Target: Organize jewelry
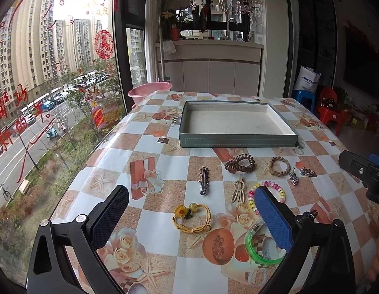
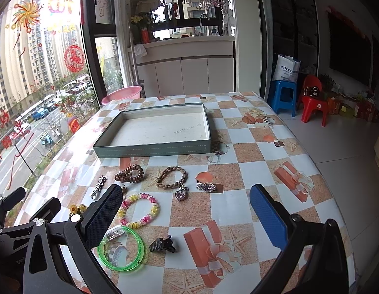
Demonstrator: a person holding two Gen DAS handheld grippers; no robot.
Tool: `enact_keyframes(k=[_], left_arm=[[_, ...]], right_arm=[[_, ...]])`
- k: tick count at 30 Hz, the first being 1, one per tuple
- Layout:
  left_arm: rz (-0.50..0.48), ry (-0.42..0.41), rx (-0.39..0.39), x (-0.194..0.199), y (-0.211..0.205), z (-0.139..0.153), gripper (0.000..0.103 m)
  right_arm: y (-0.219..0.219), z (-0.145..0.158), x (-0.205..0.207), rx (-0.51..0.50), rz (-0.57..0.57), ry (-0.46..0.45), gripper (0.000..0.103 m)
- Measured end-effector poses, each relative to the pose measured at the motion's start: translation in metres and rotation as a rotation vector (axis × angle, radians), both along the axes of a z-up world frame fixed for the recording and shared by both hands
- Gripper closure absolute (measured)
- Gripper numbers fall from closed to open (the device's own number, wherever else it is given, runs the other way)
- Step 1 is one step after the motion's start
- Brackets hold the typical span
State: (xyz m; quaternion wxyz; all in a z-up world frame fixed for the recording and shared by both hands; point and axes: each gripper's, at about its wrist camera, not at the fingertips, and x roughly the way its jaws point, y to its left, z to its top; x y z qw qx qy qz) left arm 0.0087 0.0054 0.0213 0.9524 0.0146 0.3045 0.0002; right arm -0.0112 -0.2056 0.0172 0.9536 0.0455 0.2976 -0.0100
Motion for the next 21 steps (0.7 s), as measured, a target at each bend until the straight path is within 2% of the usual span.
enact_keyframes(k=[21], left_arm=[[0.001,0.001,-0.006,0.0003,0.0011,0.0000,0.000]], right_arm=[[-0.0006,-0.0002,-0.0004,0.001,-0.001,0.001,0.000]])
